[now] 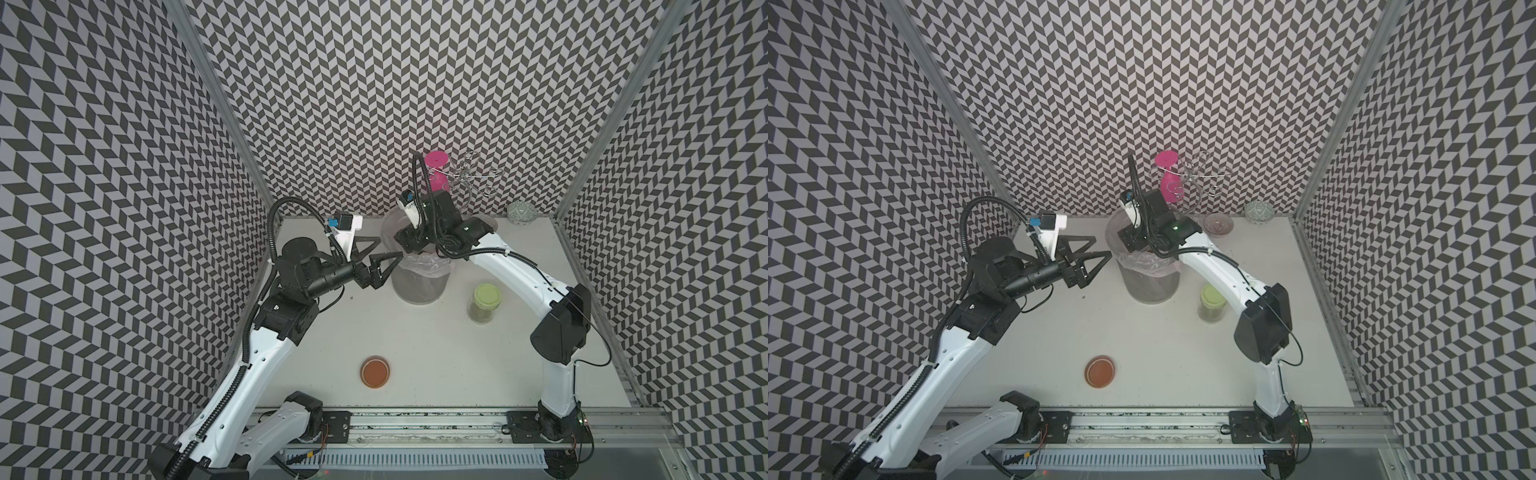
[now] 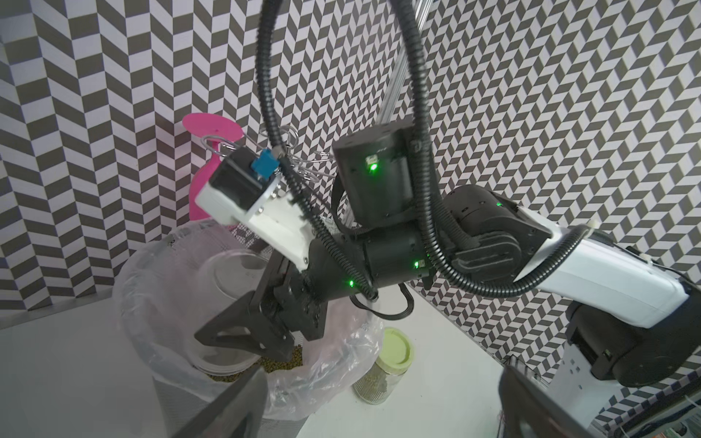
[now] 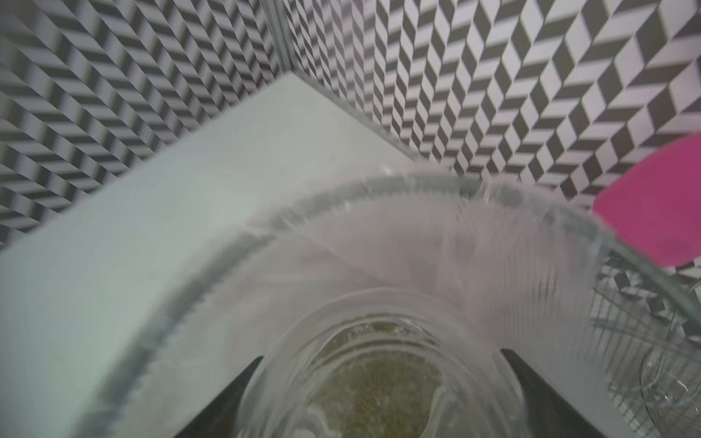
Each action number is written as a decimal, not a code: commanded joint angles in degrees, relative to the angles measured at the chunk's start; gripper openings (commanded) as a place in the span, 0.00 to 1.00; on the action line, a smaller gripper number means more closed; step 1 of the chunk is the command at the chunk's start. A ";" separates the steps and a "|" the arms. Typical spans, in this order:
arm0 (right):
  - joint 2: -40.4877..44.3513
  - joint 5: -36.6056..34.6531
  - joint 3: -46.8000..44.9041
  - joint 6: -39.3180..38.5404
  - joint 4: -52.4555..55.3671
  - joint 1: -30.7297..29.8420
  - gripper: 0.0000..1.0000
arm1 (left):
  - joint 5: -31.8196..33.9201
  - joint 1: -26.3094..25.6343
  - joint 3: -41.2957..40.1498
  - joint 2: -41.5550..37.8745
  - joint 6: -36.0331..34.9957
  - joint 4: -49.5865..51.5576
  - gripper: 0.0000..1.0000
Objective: Empty moldy mung beans from jars
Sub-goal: Pour the moldy mung beans from the jar into the trash bin.
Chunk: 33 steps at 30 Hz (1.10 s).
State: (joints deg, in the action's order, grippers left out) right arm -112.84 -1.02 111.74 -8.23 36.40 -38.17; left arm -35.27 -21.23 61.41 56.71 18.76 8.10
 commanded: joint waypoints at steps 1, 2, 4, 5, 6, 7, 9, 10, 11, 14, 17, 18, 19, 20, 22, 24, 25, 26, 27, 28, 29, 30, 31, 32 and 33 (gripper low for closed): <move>4.46 -4.19 0.26 -2.67 -6.81 -0.30 0.67 | 0.80 0.35 -0.10 0.10 -2.07 1.15 0.95; 4.47 -4.04 0.22 -2.73 -6.91 -0.25 0.67 | 0.86 0.37 -0.15 0.22 -2.23 1.15 0.95; 3.89 -4.40 1.32 -3.67 -5.68 -0.32 0.67 | 0.74 0.48 -0.15 0.63 -2.42 1.13 0.95; 3.39 -5.01 2.70 -4.42 -4.20 -0.32 0.67 | 0.60 0.47 -0.15 0.85 -2.49 1.06 0.95; 2.73 -5.97 4.14 -5.25 -2.21 -0.32 0.67 | 0.42 0.54 -0.15 1.02 -2.50 0.95 0.95; 2.17 -6.46 5.45 -6.07 -0.75 -0.32 0.67 | 0.29 0.51 -0.20 1.14 -2.63 0.79 0.95; 1.04 -8.09 8.51 -7.68 2.51 -0.50 0.67 | 0.11 0.49 -0.45 1.30 -2.67 0.81 0.95; 0.75 -8.57 9.33 -8.12 3.19 -0.58 0.67 | 0.11 0.54 -0.45 1.33 -2.87 0.91 0.95; 0.37 -9.57 10.25 -9.06 4.35 -0.84 0.67 | 0.11 0.56 -0.33 1.46 -3.00 1.24 0.95; -0.82 -14.68 11.77 -12.71 5.79 -2.23 0.69 | 0.11 0.49 -0.14 1.57 -3.54 2.12 0.95; -3.04 -21.21 13.82 -17.04 7.66 -4.44 0.72 | -0.13 0.56 -0.22 1.63 -3.81 2.55 0.95; -3.83 -23.88 14.18 -18.55 7.93 -5.34 0.73 | -0.28 0.51 -0.18 1.73 -3.74 2.62 0.95; -4.52 -26.33 14.43 -20.21 8.06 -6.18 0.73 | -0.39 0.54 -0.23 1.76 -3.90 2.79 0.95; -5.26 -28.63 14.45 -21.74 8.13 -7.12 0.74 | -0.55 0.56 -0.18 1.89 -3.88 2.87 0.95; -6.14 -31.48 14.29 -23.86 7.84 -8.51 0.75 | -0.92 0.49 -0.11 2.14 -3.83 2.87 0.95; -6.32 -31.98 14.15 -24.35 7.32 -9.39 0.75 | -1.08 0.51 -0.15 2.35 -3.89 2.76 0.95; -6.33 -32.37 13.97 -24.57 7.07 -9.71 0.75 | -1.10 0.50 -0.13 2.36 -3.81 2.65 0.95; -6.26 -33.23 13.80 -25.12 6.92 -10.18 0.75 | -1.09 0.51 -0.30 2.41 -3.80 2.56 0.95; -6.13 -34.34 13.29 -25.68 6.36 -10.46 0.75 | -1.11 0.54 -0.38 2.38 -3.67 2.48 0.94; -5.90 -35.62 12.47 -26.45 5.71 -10.73 0.75 | -1.10 0.50 -0.54 2.27 -3.65 2.41 0.94; -5.56 -36.56 11.78 -27.06 4.96 -10.93 0.75 | -1.11 0.49 -0.71 2.24 -3.58 2.27 0.94; -5.19 -36.89 11.24 -27.53 4.46 -10.93 0.75 | -1.11 0.55 -0.83 2.19 -3.54 2.05 0.94; -4.78 -37.07 10.82 -27.54 3.90 -10.93 0.75 | -1.12 0.49 -1.01 2.22 -3.31 1.81 0.94; -4.23 -37.26 10.36 -27.68 3.25 -10.95 0.75 | -1.27 0.49 -1.13 2.20 -3.20 1.51 0.94; -3.86 -37.42 9.90 -27.76 2.74 -10.91 0.75 | -1.46 0.51 -1.20 2.18 -3.00 1.30 0.94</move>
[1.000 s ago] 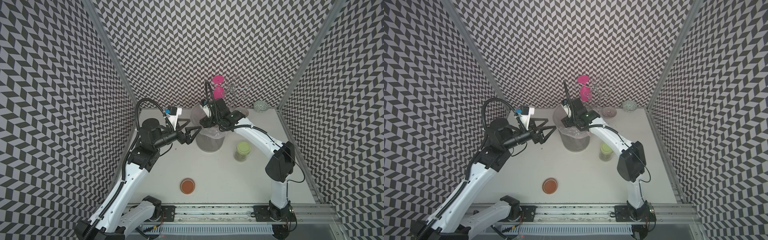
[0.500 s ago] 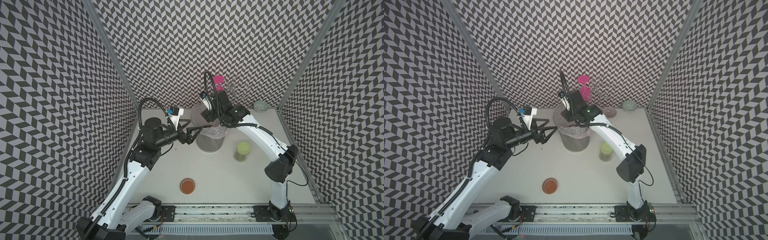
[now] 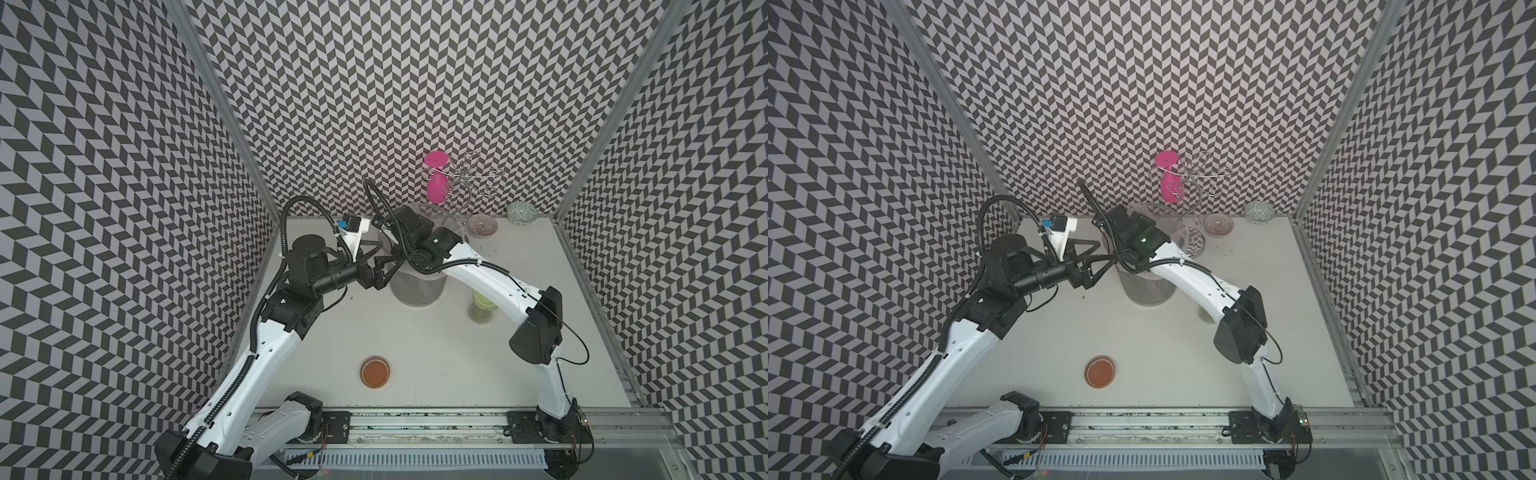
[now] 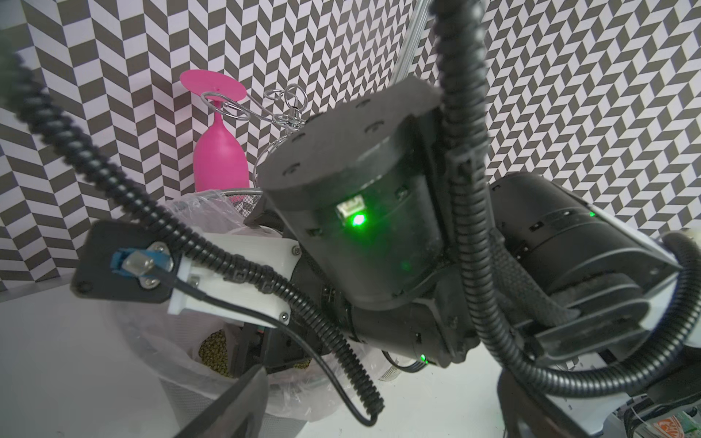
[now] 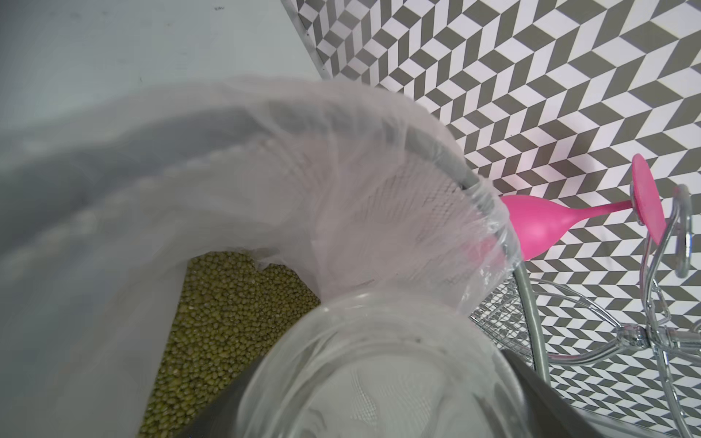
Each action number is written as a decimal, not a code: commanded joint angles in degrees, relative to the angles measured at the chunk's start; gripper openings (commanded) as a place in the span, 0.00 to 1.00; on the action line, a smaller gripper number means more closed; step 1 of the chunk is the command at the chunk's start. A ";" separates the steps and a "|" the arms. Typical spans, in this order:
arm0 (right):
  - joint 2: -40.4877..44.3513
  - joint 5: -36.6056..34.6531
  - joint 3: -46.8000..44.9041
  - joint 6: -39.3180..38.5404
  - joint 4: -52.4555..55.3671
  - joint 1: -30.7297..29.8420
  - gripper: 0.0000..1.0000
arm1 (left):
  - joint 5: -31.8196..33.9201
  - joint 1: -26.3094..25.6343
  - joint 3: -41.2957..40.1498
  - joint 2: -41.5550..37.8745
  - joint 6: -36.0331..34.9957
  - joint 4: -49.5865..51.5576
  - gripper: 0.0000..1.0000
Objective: Empty moldy mung beans from jars
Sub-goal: Pour the moldy mung beans from the jar into the trash bin.
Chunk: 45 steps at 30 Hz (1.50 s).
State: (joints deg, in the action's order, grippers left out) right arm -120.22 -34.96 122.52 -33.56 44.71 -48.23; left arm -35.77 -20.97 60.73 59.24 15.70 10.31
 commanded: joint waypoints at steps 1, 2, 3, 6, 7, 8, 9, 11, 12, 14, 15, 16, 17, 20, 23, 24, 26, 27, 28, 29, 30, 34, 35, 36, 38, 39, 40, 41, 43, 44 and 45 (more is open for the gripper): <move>4.08 -3.71 -1.42 -2.59 -6.19 -0.93 0.75 | -1.10 0.23 -0.60 -0.23 0.25 -1.11 0.94; 4.56 -4.13 -1.93 -2.89 -6.65 -0.99 0.75 | -1.14 0.24 -0.70 -0.20 0.26 -1.25 0.94; 4.92 -4.34 -2.25 -3.04 -6.96 -0.99 0.75 | -1.15 0.29 -0.69 -0.17 0.25 -1.25 0.94; 6.83 -3.92 -4.00 -2.66 -9.01 -0.95 0.75 | -1.06 0.26 -0.81 -0.25 0.21 -1.41 0.94; 7.65 -2.06 -4.26 -1.66 -9.17 -0.76 0.74 | -1.05 0.28 -0.86 -0.24 0.26 -1.43 0.94; 8.66 -0.19 -4.53 -0.47 -9.63 -0.66 0.74 | -0.98 0.25 -0.87 -0.35 0.32 -1.35 0.94; 9.58 1.47 -4.87 0.55 -10.12 -0.51 0.74 | -0.97 0.27 -0.88 -0.38 0.22 -1.41 0.94; 12.10 5.39 -5.90 2.51 -11.64 -0.23 0.74 | -0.66 0.23 -0.95 -0.51 0.23 -1.40 0.94; 13.23 6.98 -6.77 3.25 -12.63 0.04 0.74 | -0.40 0.23 -1.03 -0.62 0.28 -1.38 0.94; 15.85 10.79 -8.88 5.40 -14.90 1.12 0.74 | 0.53 0.23 -1.10 -0.47 0.12 -1.15 0.94; 16.74 12.62 -9.38 6.67 -15.11 1.92 0.74 | 0.77 0.23 -1.14 -0.45 0.01 -1.05 0.94; 17.72 15.18 -9.60 8.60 -14.95 3.05 0.74 | 1.07 0.30 -1.18 -0.35 0.02 -1.08 0.94; 18.39 18.18 -9.72 10.55 -14.59 4.36 0.74 | 1.35 0.22 -1.31 -0.36 0.11 -1.29 0.94; 20.83 24.70 -11.87 15.73 -15.27 7.97 0.72 | 1.67 0.23 -1.29 -0.17 0.59 -2.11 0.94; 23.47 32.37 -15.88 21.13 -17.76 11.97 0.72 | 1.21 0.22 -1.29 0.13 1.66 -3.41 0.94; 24.30 34.86 -17.45 22.79 -18.94 13.06 0.72 | 1.01 0.09 -1.27 0.25 1.94 -3.84 0.94; 25.72 42.69 -20.52 26.99 -21.45 15.86 0.72 | 0.63 0.00 -1.30 0.53 2.64 -4.57 0.94; 26.16 45.95 -21.92 29.23 -23.08 16.93 0.72 | 0.48 -0.01 -1.28 0.69 2.89 -4.82 0.94; 26.58 49.43 -23.63 31.43 -24.87 17.92 0.71 | 0.35 -0.14 -1.31 0.87 3.15 -4.98 0.94; 26.62 52.31 -24.65 33.35 -26.21 18.89 0.71 | 0.37 -0.23 -1.31 0.96 3.35 -5.08 0.94; 26.37 54.44 -25.11 34.82 -26.92 19.51 0.70 | 0.39 -0.31 -1.24 0.97 3.41 -5.12 0.94; 23.26 59.90 -22.37 39.16 -25.86 21.15 0.70 | 0.70 -0.54 -1.13 0.85 3.72 -4.91 0.94; 22.22 60.97 -21.42 40.55 -25.34 21.47 0.70 | 0.85 -0.55 -1.14 0.81 3.76 -4.93 0.94; 21.41 62.21 -20.76 41.57 -25.12 21.63 0.69 | 0.88 -0.65 -1.12 0.84 3.88 -4.94 0.94; 19.90 64.13 -20.11 44.62 -25.50 22.12 0.69 | 1.01 -0.77 -1.11 0.92 4.07 -4.89 0.94; 19.13 64.54 -19.79 45.85 -25.43 22.20 0.68 | 0.97 -0.87 -1.13 0.95 4.16 -4.93 0.94; 18.30 64.18 -19.15 47.01 -24.83 22.18 0.68 | 0.97 -0.90 -1.13 0.96 4.16 -4.94 0.94; 17.33 63.62 -18.13 47.36 -23.64 22.14 0.68 | 0.96 -0.95 -1.14 0.97 4.22 -4.93 0.94; 15.24 61.66 -14.85 46.66 -19.48 22.10 0.67 | 1.18 -1.07 -1.09 0.84 4.14 -4.69 0.94; 14.22 60.10 -13.35 46.10 -17.62 21.82 0.67 | 1.24 -1.01 -1.06 0.79 4.16 -4.66 0.94; 13.36 58.23 -11.82 45.73 -15.24 21.66 0.68 | 1.31 -1.08 -1.05 0.65 4.12 -4.60 0.94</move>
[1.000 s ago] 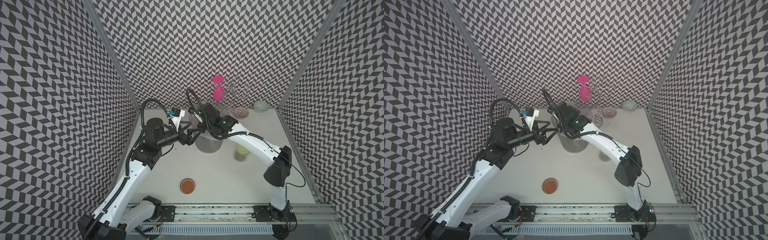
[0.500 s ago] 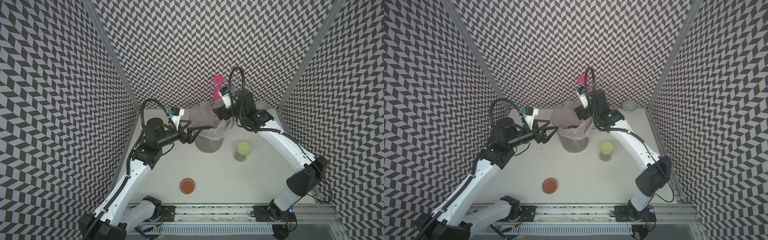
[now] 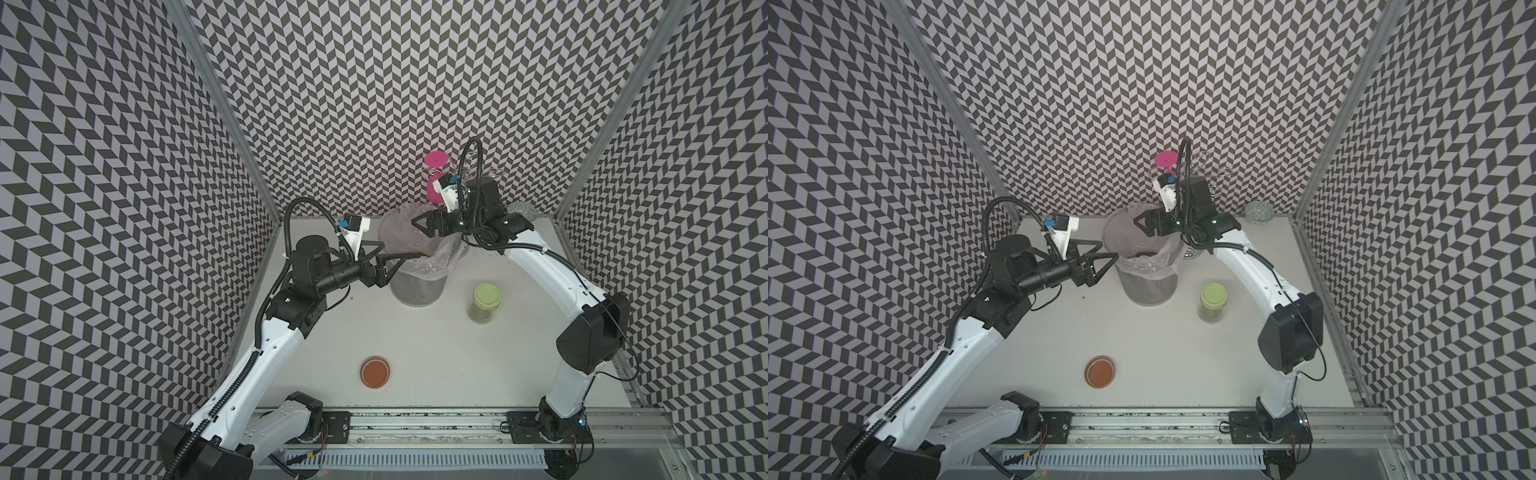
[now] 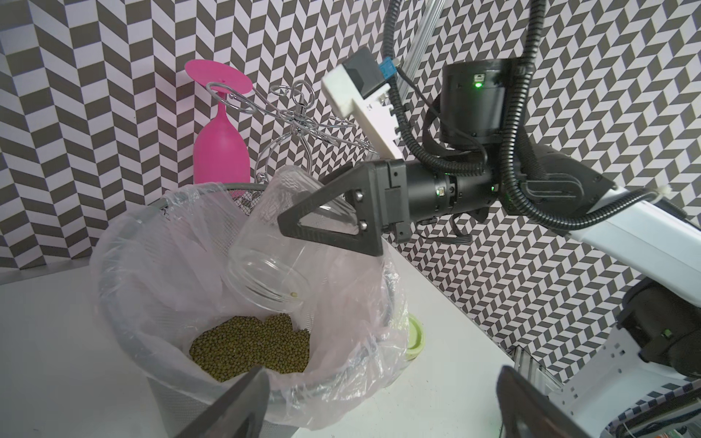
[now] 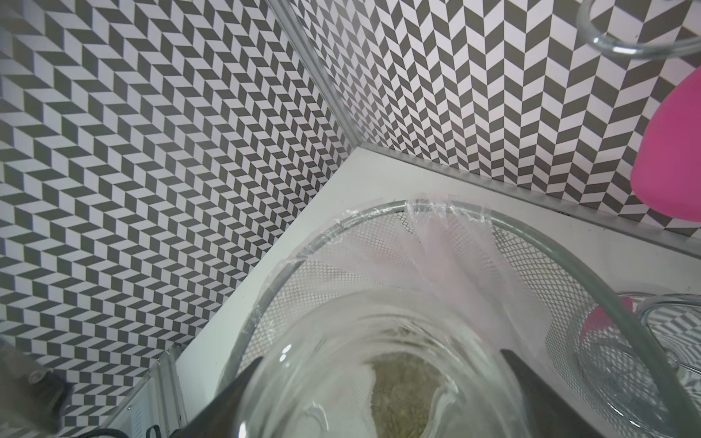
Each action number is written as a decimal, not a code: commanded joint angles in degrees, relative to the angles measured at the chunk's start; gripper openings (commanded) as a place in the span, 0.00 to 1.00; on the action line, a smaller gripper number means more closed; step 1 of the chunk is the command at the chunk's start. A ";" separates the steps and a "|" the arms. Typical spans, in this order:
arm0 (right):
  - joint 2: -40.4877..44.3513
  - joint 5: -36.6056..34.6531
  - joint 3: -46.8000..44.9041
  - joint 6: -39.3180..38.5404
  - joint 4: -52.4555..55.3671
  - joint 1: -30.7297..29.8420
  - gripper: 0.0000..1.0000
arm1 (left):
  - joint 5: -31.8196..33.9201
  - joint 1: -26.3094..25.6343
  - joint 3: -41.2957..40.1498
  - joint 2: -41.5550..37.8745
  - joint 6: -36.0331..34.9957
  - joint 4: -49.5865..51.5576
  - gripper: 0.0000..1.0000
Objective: Empty moldy mung beans from jars
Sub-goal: Pour the moldy mung beans from the jar into the trash bin.
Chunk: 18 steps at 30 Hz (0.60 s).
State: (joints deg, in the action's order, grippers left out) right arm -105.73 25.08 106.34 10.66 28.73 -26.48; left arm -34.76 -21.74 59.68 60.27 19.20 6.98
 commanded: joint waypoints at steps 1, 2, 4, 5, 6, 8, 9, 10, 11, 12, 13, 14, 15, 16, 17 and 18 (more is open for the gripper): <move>-1.78 -3.04 5.86 1.34 2.39 -0.19 0.68 | 0.31 -0.25 0.06 -0.30 0.70 -1.36 0.94; -2.30 -3.66 6.79 1.20 3.60 -0.26 0.68 | 0.31 -0.34 0.11 -0.24 0.72 -1.36 0.94; -3.27 -5.90 8.56 1.02 5.73 -0.70 0.68 | 0.22 -0.46 0.22 0.10 0.74 -1.28 0.94; -3.77 -6.77 9.44 0.99 6.61 -0.85 0.68 | 0.22 -0.53 0.30 0.24 0.75 -1.18 0.94; -4.52 -7.73 10.48 0.88 7.68 -1.02 0.68 | 0.14 -0.58 0.39 0.45 0.69 -1.05 0.94; -6.23 -9.78 13.03 0.41 10.05 -1.72 0.69 | 0.13 -0.67 0.66 0.64 0.57 -0.59 0.94; -7.17 -10.97 14.48 0.09 11.30 -2.13 0.70 | 0.22 -0.75 0.79 0.73 0.39 -0.47 0.94; -8.30 -11.76 15.95 -0.17 12.55 -2.57 0.70 | 0.22 -0.76 0.92 0.73 0.32 -0.31 0.94; -9.16 -11.90 17.17 -0.43 13.67 -2.78 0.70 | 0.31 -0.76 1.05 0.82 0.20 -0.13 0.94; -10.14 -11.82 18.40 -0.54 14.48 -3.02 0.70 | 0.40 -0.73 1.20 0.80 0.13 0.19 0.94; -10.46 -11.60 18.93 -0.48 14.68 -2.97 0.70 | 0.55 -0.75 1.42 0.90 -0.04 0.39 0.94; -10.35 -11.11 19.23 -0.52 14.38 -2.97 0.70 | 0.65 -0.80 1.56 0.91 -0.09 0.67 0.94; -9.65 -10.70 18.91 -0.44 13.59 -3.01 0.70 | 0.74 -0.83 1.67 0.92 -0.13 0.82 0.94; -8.60 -10.58 18.42 -0.23 12.57 -2.92 0.69 | 0.79 -0.77 1.83 0.95 -0.15 1.09 0.94; -7.64 -10.53 18.08 -0.07 11.70 -2.82 0.68 | 0.84 -0.78 1.88 0.84 -0.34 1.28 0.94; -6.48 -10.50 17.85 0.11 10.84 -2.71 0.68 | 0.92 -0.82 1.90 0.81 -0.37 1.41 0.94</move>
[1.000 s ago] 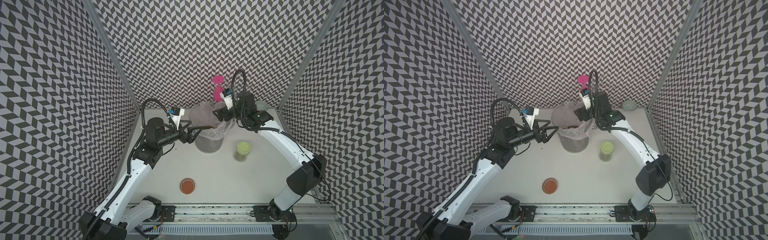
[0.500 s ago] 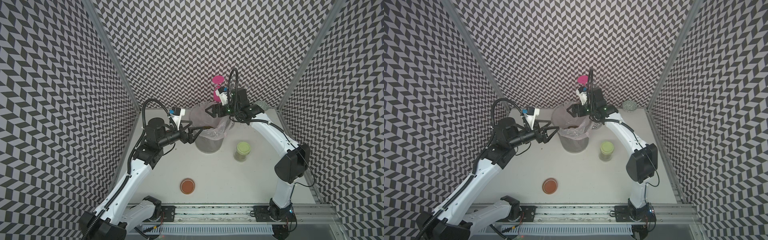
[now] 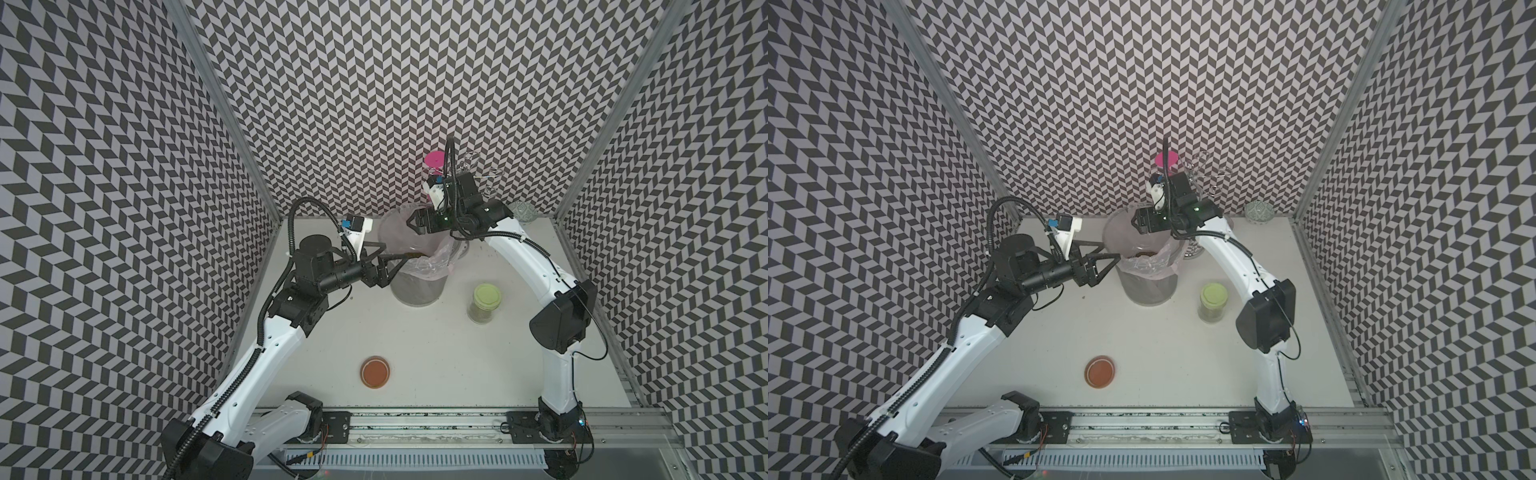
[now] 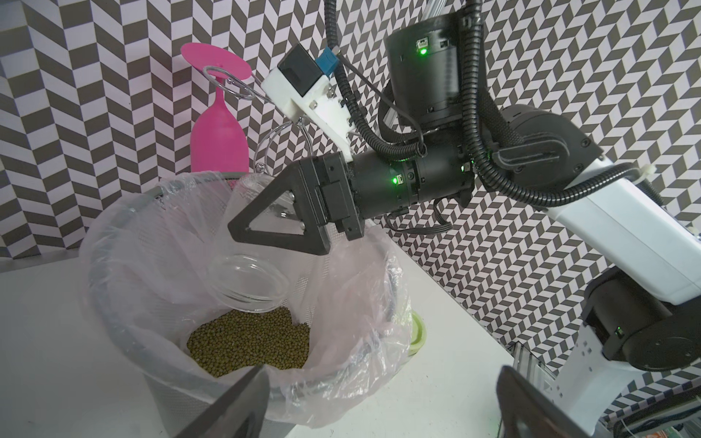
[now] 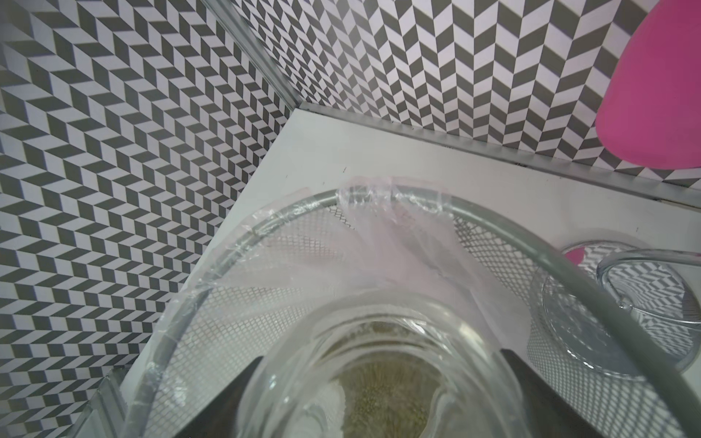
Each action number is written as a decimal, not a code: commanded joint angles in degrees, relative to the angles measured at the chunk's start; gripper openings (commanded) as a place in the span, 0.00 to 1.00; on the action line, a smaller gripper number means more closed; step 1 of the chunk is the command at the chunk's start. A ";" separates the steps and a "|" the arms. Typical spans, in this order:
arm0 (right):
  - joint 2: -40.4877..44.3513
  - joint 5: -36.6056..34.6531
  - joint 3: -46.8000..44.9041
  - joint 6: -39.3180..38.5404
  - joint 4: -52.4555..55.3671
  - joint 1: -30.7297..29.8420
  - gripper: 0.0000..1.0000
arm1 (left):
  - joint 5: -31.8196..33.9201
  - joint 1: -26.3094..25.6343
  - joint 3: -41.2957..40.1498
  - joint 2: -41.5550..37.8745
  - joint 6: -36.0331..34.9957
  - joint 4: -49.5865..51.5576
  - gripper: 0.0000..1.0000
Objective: Empty moldy mung beans from jars
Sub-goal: Pour the moldy mung beans from the jar into the trash bin.
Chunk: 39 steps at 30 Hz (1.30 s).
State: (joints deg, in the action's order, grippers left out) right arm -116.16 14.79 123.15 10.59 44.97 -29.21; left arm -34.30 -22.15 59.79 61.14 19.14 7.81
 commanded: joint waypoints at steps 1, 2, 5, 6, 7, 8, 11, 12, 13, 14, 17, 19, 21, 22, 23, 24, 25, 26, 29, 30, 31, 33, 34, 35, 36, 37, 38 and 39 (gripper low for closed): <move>4.86 0.09 1.25 0.50 -5.79 0.34 0.68 | 0.64 -0.43 1.75 -0.22 -0.35 0.54 0.94; 5.58 0.46 1.47 0.73 -5.86 0.68 0.68 | 0.64 -0.41 1.75 -0.23 -0.35 0.70 0.93; 8.68 1.65 0.40 1.14 -6.83 1.69 0.67 | 0.64 -0.40 1.78 -0.23 -0.15 0.58 0.93; 10.30 2.37 -1.34 1.46 -8.20 1.99 0.67 | 0.64 -0.51 1.89 -0.24 -0.06 0.45 0.93; 12.31 3.65 -3.61 1.75 -10.24 2.25 0.67 | 0.64 -0.56 1.91 -0.23 -0.06 0.43 0.93; 14.11 5.39 -6.19 2.07 -12.63 2.47 0.67 | 0.64 -0.59 2.04 -0.26 -0.15 0.36 0.93; 21.34 13.28 -16.68 5.16 -24.48 3.58 0.67 | 0.64 -0.61 3.00 -0.24 -0.04 0.50 0.93; 23.51 15.88 -21.06 7.00 -29.41 4.03 0.67 | 0.40 -0.59 3.64 -0.07 0.25 0.71 0.93; 25.48 17.77 -24.29 8.92 -32.84 4.36 0.67 | -0.06 -0.54 4.36 0.02 0.67 0.91 0.93; 26.63 20.04 -26.57 10.17 -35.86 4.57 0.67 | -0.58 -0.59 4.97 0.13 1.17 0.90 0.93; 27.48 24.88 -29.88 13.81 -40.06 5.38 0.66 | -2.13 -0.59 6.96 0.70 3.05 0.60 0.93; 27.53 26.46 -30.82 14.68 -41.49 5.40 0.66 | -3.14 -0.60 8.00 1.16 4.80 0.10 0.94; 28.24 28.22 -33.17 15.92 -44.88 5.40 0.66 | -4.52 -0.59 8.41 1.83 6.41 -1.17 0.94; 28.73 28.81 -34.41 16.84 -46.75 5.40 0.66 | -5.41 -0.61 8.28 2.10 7.24 -2.25 0.94; 29.20 29.47 -35.59 17.88 -48.75 5.44 0.66 | -6.38 -0.54 7.94 2.45 8.14 -3.52 0.94; 29.48 30.18 -36.33 18.61 -50.25 5.42 0.66 | -7.04 -0.57 7.61 2.78 8.99 -4.71 0.94; 29.57 30.38 -36.45 18.92 -50.60 5.42 0.66 | -7.45 -0.60 7.16 2.99 9.56 -5.67 0.94; 29.59 30.39 -36.32 18.77 -50.24 5.34 0.66 | -7.82 -0.58 6.86 3.31 10.04 -6.49 0.94; 29.50 29.69 -35.38 17.17 -48.36 5.33 0.66 | -8.15 -0.59 6.66 4.14 10.31 -7.10 0.94; 29.41 29.39 -34.99 16.21 -47.58 5.31 0.66 | -8.15 -0.55 6.58 4.29 10.24 -7.19 0.94; 29.40 29.08 -34.62 15.15 -46.74 5.23 0.66 | -8.06 -0.59 6.52 4.28 10.22 -7.12 0.94; 29.12 26.40 -32.60 10.71 -43.03 4.64 0.66 | -7.44 -0.58 6.35 4.14 9.73 -6.82 0.94; 28.63 24.06 -30.83 7.33 -39.96 4.13 0.66 | -7.06 -0.54 6.34 3.96 9.26 -6.19 0.94; 27.76 20.60 -28.05 2.89 -35.37 3.29 0.66 | -6.39 -0.58 6.31 3.77 8.47 -5.31 0.94; 26.48 17.06 -24.98 -1.61 -30.83 2.28 0.66 | -5.62 -0.58 6.25 3.42 7.55 -4.21 0.94; 24.97 14.46 -22.26 -5.07 -27.25 1.31 0.66 | -4.85 -0.61 6.11 3.08 6.74 -3.32 0.94; 23.06 11.92 -19.24 -8.42 -23.59 0.56 0.66 | -4.11 -0.59 5.91 2.63 5.90 -2.29 0.94; 21.41 9.58 -16.74 -10.83 -20.76 -0.18 0.66 | -3.53 -0.51 5.79 2.42 5.15 -1.44 0.94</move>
State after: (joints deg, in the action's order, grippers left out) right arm -92.20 33.01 99.79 12.01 18.00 -27.16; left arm -39.83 -22.50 66.32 65.10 26.76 4.32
